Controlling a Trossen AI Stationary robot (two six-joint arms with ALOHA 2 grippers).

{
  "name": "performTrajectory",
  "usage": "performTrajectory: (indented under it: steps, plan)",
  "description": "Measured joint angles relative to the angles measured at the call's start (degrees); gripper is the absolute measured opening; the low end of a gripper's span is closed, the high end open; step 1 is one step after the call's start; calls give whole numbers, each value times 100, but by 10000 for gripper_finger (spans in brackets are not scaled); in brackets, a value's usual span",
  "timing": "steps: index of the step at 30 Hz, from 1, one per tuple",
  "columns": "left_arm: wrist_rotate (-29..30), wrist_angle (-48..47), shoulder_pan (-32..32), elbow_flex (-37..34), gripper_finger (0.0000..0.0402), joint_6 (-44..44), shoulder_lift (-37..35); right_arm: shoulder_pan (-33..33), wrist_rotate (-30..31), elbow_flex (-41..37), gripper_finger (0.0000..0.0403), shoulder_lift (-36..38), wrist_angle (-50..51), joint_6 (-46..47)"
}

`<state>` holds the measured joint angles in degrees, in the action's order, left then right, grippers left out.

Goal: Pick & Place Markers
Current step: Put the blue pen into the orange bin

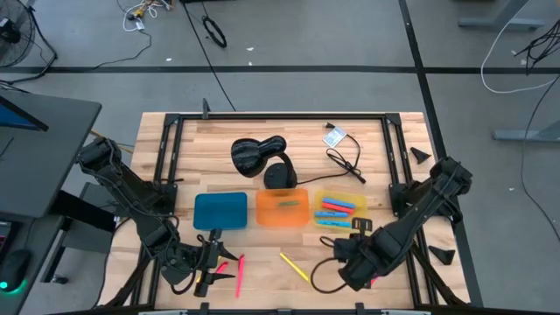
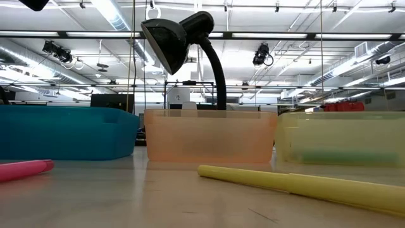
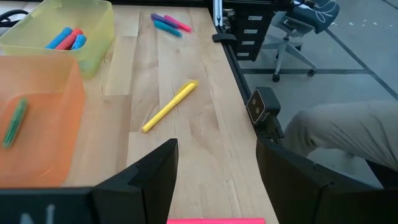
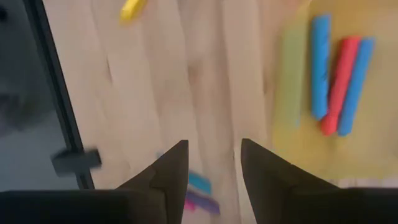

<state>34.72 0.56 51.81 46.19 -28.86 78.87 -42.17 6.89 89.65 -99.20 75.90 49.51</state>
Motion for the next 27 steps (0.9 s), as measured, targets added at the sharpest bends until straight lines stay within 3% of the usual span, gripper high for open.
performTrajectory:
  steps: [6,17,27]
  plan:
    - [-2,2,1,0,222,-2,0,-393,-455,-471,146,-2,-95,58]
    - [14,6,0,0,222,-17,0,-1047,-480,-1201,146,-2,-1209,-25]
    - [153,9,-80,0,222,-20,0,-1117,-484,-2288,146,-4,-2214,-113]
